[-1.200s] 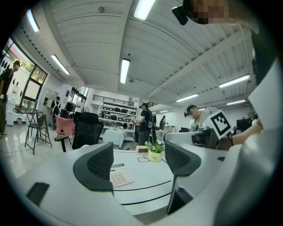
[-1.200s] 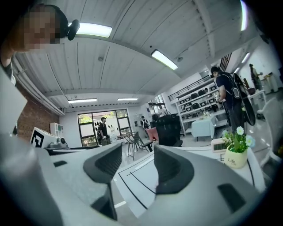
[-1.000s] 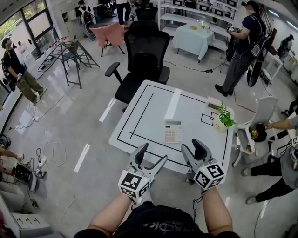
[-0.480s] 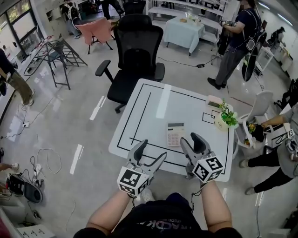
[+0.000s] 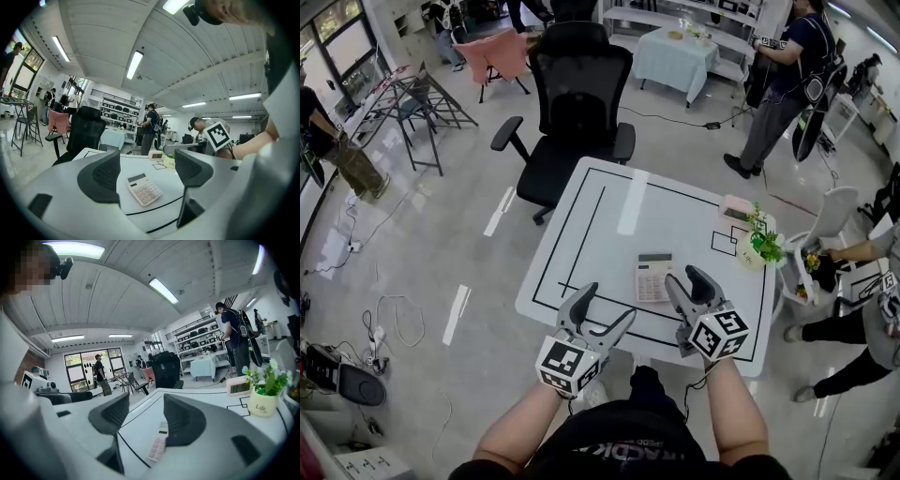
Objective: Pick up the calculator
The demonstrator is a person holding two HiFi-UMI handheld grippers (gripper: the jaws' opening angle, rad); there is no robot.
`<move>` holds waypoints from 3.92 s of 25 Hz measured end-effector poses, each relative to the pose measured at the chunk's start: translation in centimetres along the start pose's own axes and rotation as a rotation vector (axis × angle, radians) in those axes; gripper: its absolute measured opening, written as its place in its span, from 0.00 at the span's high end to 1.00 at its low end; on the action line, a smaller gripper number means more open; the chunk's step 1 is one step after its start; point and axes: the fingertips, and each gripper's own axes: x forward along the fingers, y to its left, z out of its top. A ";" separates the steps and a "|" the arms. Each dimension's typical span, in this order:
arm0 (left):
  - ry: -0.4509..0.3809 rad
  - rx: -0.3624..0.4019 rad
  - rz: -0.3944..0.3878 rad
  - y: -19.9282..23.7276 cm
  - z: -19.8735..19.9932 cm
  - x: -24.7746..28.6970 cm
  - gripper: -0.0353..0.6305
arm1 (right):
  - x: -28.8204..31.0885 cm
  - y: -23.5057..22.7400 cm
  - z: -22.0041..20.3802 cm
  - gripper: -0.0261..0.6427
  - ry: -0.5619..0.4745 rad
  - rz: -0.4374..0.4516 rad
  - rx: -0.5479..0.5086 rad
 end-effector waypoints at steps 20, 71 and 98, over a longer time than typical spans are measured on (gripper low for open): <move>0.135 -0.063 0.104 1.3 -4.7 10.2 0.42 | 7.1 -12.4 -8.1 0.64 0.250 0.105 0.112; 0.204 -0.234 0.151 1.9 -9.6 9.9 0.42 | 8.7 -9.5 -10.0 0.86 0.436 0.442 0.197; 0.187 -0.516 -0.110 -2.6 -9.8 0.1 0.42 | -1.3 3.2 0.7 0.86 0.063 0.464 0.240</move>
